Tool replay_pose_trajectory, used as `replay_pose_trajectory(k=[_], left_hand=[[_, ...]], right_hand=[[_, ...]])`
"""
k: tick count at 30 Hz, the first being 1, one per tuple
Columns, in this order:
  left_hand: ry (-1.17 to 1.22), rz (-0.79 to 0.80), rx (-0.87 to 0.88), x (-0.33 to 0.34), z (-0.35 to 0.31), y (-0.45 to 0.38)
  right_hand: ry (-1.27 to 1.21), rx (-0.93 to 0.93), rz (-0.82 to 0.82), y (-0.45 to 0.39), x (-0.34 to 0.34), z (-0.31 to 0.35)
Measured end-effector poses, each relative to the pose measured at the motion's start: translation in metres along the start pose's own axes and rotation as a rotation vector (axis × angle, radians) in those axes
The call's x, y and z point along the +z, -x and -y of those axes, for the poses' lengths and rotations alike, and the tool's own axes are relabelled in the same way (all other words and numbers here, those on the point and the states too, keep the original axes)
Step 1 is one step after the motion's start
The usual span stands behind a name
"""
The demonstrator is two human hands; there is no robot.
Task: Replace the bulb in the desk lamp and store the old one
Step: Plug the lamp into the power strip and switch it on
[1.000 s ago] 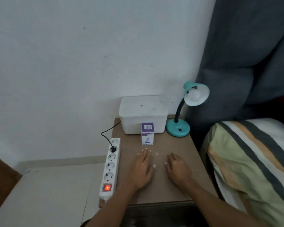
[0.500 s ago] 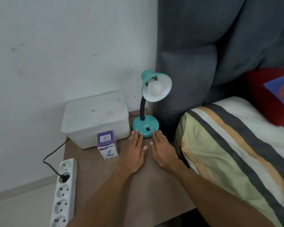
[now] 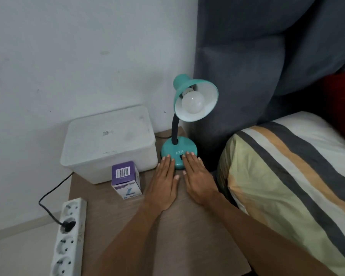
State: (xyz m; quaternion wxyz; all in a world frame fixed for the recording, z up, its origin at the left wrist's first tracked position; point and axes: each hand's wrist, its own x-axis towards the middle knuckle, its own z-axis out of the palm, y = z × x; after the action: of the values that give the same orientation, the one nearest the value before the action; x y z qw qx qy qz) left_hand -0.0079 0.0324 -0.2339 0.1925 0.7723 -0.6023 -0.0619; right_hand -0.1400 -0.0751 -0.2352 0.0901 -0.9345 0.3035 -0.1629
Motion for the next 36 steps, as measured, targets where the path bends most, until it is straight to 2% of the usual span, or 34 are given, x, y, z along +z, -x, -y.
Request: replay_pose_trajectory(k=[9,36], left_hand=[[0.033,-0.003,-0.017,0.0033,0.0010,-0.0012],[0.080,-0.037,-0.026,0.0050,0.0017,-0.0027]], right_hand=[[-0.030,0.007,-0.041,-0.0001,0.0019,0.0006],[-0.051,0.011,0.017,-0.0024,-0.0009,0.0021]])
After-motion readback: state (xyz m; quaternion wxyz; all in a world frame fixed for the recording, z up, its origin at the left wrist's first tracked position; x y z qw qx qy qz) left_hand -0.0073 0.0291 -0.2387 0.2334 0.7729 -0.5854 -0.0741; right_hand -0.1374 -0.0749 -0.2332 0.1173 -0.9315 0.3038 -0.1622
